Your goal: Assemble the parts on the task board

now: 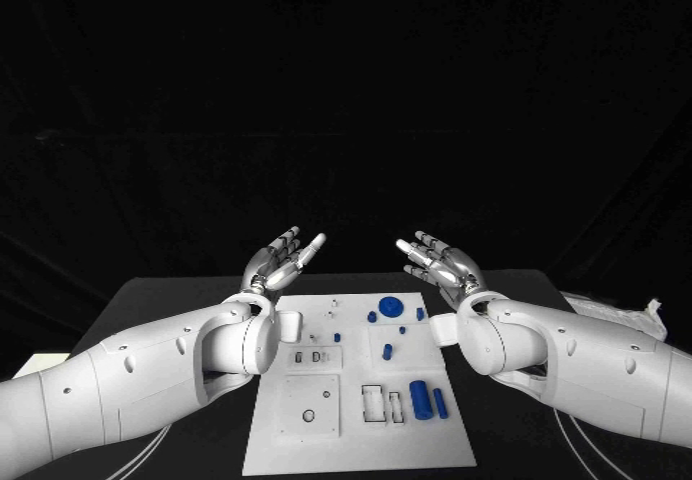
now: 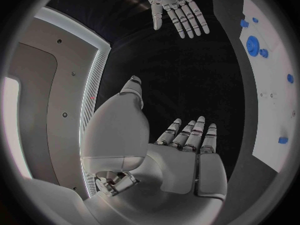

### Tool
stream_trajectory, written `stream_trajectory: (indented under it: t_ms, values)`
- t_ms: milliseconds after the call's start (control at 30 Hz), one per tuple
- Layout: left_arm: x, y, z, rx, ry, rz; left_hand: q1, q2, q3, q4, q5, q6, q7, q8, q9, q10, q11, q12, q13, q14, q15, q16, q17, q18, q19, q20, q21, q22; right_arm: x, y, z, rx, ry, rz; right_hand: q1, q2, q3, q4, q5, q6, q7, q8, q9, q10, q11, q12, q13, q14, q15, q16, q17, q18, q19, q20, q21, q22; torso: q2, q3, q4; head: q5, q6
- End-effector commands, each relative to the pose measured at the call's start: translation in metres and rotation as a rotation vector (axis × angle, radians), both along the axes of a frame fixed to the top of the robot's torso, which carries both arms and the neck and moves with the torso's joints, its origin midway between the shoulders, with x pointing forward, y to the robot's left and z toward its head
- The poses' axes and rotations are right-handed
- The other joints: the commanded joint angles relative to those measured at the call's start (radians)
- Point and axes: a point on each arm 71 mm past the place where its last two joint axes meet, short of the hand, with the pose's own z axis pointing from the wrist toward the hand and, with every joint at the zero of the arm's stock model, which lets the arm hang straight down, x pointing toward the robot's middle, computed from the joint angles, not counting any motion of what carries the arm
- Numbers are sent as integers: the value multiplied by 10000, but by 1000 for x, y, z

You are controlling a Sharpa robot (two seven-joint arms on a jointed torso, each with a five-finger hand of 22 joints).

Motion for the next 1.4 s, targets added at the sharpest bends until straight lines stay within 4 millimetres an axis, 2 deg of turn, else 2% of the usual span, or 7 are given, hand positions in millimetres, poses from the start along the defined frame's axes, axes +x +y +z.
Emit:
stream_trajectory:
  t_ms: [33, 167, 333, 567, 833, 1067, 1400]
  values:
    - [0, -6, 2, -430, -28, -671, 267, 155, 158, 62, 8, 343, 1541, 91, 46, 355, 97, 88, 44, 416, 34, 123, 66, 131, 135, 109, 90, 42, -1, 12, -2, -114, 176, 1988, 718, 125, 70, -330, 64, 459, 1470, 107, 51, 659, 148, 106, 63, 578, 144, 115, 53, 256, 313, 65, 86, 46, 0, -2, -2, -1, 2]
    - [0, -6, 2, -430, -28, -671, 488, 634, 559, 36, -93, 1294, 1586, 264, 140, 1734, 216, 320, 166, 2116, 166, 553, 298, 7, 1249, 96, 517, 288, 0, 14, -2, -175, 238, 2348, 1336, 275, 218, -820, 26, 1568, 1538, 257, 158, 2234, 235, 308, 178, 2256, 212, 323, 175, 645, 1673, 46, 386, 216, 0, -2, -2, -1, 2]
    - [3, 18, 2, -480, -201, -165, 817, 1259, 806, -108, -180, 3557, 1531, 689, 332, 4945, -62, 846, 375, 5020, -296, 1393, 613, 425, 4999, 81, 1969, 994, 8, -8, 6, -1642, -1359, 1608, 2117, 427, 489, -1441, -123, 4128, 1372, 667, 378, 5790, -34, 848, 386, 6059, -231, 942, 396, 1205, 4253, 35, 1206, 526, 44, 7, 16, -32, 12]
    - [2, 27, 3, -604, -147, -336, 1607, 1647, 1035, -736, -177, 6601, 1134, 1192, 498, 7525, -585, 1206, 418, 7105, -907, 1823, 694, 832, 7291, -171, 2715, 1154, 11, -16, 9, -2775, -2194, 1566, 2434, 564, 865, -1896, -284, 6528, 1053, 841, 437, 7305, -460, 935, 334, 7868, -748, 1179, 375, 1405, 5694, -290, 1762, 581, 86, -11, 64, -46, -24]
    - [-16, 35, 16, -1160, -183, -912, 1696, 1560, 1050, -1116, -627, 7373, 857, 992, 368, 8437, -858, 944, 381, 8062, -1207, 1643, 732, 818, 8418, -485, 2736, 997, 19, -21, 27, -4921, -3408, 1775, 2432, 492, 1481, -2468, -346, 7784, 744, 758, 442, 8737, -912, 846, 352, 9906, -1455, 1418, 469, 1381, 7389, -1040, 2449, 688, 500, -63, 145, -83, 151]
    - [-33, 32, 32, -1555, -234, -1398, 1786, 1568, 907, -1366, -656, 7514, 841, 817, 363, 8623, -892, 742, 389, 8342, -1266, 1535, 827, 813, 8702, -552, 2659, 903, 23, -23, 42, -7486, -4428, 2082, 2348, 107, 1639, -2893, -310, 8397, 378, 732, 439, 9867, -1380, 825, 365, 11712, -2083, 2002, 869, 1385, 9101, -1816, 3576, 1156, 944, -131, 349, -257, 194]
    - [-48, 32, 46, -1992, -22, -1681, 1747, 1627, 765, -1514, -654, 7656, 827, 664, 362, 8825, -932, 577, 399, 8689, -1346, 1500, 1023, 807, 9024, -642, 2652, 849, 26, -11, 54, -11208, -5155, 3127, 1778, -385, 1640, -2868, -18, 8914, 139, 530, 445, 10113, -1609, 354, 379, 12571, -2427, 4309, 2280, 1332, 10239, -2208, 4992, 1884, 1508, -177, 534, -563, 311]
